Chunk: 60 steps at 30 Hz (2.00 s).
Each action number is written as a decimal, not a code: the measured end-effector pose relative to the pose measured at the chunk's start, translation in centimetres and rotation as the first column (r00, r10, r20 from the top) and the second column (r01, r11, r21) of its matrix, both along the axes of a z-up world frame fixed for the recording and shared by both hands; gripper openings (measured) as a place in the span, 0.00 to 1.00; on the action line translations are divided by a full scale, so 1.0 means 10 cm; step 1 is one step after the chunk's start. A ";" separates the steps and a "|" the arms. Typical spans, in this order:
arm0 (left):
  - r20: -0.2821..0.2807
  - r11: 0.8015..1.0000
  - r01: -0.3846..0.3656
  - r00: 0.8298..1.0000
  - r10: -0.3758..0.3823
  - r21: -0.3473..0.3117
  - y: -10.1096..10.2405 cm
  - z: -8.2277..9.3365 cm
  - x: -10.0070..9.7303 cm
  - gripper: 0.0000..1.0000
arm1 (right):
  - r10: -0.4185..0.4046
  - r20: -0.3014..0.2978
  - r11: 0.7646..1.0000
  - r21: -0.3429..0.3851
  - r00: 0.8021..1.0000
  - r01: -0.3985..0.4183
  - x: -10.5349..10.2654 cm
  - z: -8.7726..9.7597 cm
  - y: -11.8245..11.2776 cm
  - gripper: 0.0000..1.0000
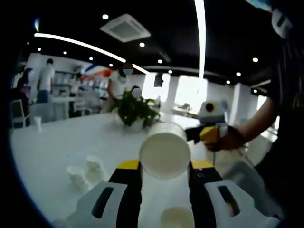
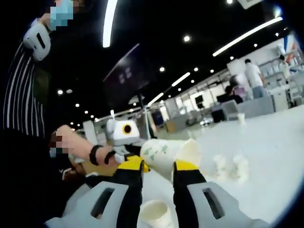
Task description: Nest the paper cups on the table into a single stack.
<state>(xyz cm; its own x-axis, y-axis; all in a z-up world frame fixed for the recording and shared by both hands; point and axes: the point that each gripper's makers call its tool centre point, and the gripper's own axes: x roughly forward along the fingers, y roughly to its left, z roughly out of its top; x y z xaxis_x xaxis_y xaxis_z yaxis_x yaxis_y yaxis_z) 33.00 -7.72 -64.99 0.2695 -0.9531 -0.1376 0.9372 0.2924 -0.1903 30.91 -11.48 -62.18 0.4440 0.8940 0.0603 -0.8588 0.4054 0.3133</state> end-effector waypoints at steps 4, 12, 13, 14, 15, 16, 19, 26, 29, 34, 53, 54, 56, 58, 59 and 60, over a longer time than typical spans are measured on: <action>-0.006 1.000 -0.005 1.000 0.005 -0.011 0.00 0.01 -0.01 0.34 | 0.013 -0.010 1.000 0.013 1.000 -0.013 0.00 0.05 -0.01 0.05; 0.000 1.000 -0.009 1.000 0.009 -0.006 0.02 -0.01 -0.01 0.32 | 0.051 -0.004 0.999 -0.004 0.999 -0.051 -0.06 0.10 0.06 0.02; 0.003 1.000 -0.009 1.000 0.009 -0.005 0.02 -0.01 -0.01 0.31 | 0.055 0.001 0.998 -0.009 0.998 -0.055 -0.07 0.11 0.07 0.02; 0.006 1.000 -0.013 1.000 0.013 -0.003 0.03 -0.02 -0.01 0.31 | 0.060 0.005 0.998 -0.023 0.998 -0.060 -0.07 0.11 0.09 0.01; 0.007 1.000 -0.014 1.000 0.014 -0.002 0.04 -0.02 -0.01 0.31 | 0.068 0.006 0.997 -0.024 0.998 -0.068 -0.08 0.12 0.10 0.01; 0.009 1.000 -0.015 1.000 0.015 -0.001 0.04 -0.02 -0.01 0.31 | 0.081 0.005 0.996 -0.024 0.997 -0.081 -0.08 0.13 0.12 0.00; 0.032 1.000 -0.022 0.999 0.022 0.004 0.07 -0.01 -0.01 0.31 | 0.103 0.030 0.993 -0.053 0.994 -0.102 -0.11 0.16 0.18 0.00; 0.023 0.999 -0.043 0.999 0.043 -0.002 0.14 -0.02 -0.03 0.34 | 0.127 0.057 0.985 -0.123 0.990 -0.119 -0.12 0.18 0.26 0.00; 0.042 0.999 -0.049 0.998 0.048 0.016 0.18 -0.05 -0.05 0.35 | 0.120 0.042 0.982 -0.150 0.992 -0.112 -0.09 0.16 0.26 0.00; 0.046 0.997 -0.074 0.996 0.072 0.027 0.27 -0.07 -0.06 0.42 | 0.124 0.035 0.972 -0.206 0.992 -0.114 -0.09 0.13 0.25 0.00; -0.011 0.982 -0.188 0.982 0.188 0.031 0.56 -0.24 -0.15 0.86 | 0.239 0.024 0.849 -0.489 0.971 -0.198 -0.10 0.13 0.34 0.00; -0.013 0.981 -0.191 0.981 0.192 0.031 0.58 -0.26 -0.17 0.87 | 0.253 0.026 0.832 -0.516 0.967 -0.204 -0.10 0.12 0.34 0.00; -0.001 0.980 -0.195 0.981 0.195 0.034 0.60 -0.27 -0.20 0.89 | 0.278 0.031 0.808 -0.549 0.960 -0.216 -0.12 0.13 0.35 0.00; 0.007 0.980 -0.194 0.981 0.194 0.039 0.61 -0.29 -0.23 0.93 | 0.310 0.028 0.767 -0.598 0.950 -0.233 -0.15 0.11 0.36 0.00; 0.019 0.979 -0.199 0.980 0.199 0.044 0.61 -0.29 -0.23 0.97 | 0.324 0.035 0.749 -0.620 0.945 -0.234 -0.16 0.10 0.36 0.00; 0.035 0.976 -0.209 0.978 0.207 0.064 0.63 -0.31 -0.22 0.98 | 0.351 0.043 0.715 -0.657 0.936 -0.238 -0.17 0.08 0.37 0.00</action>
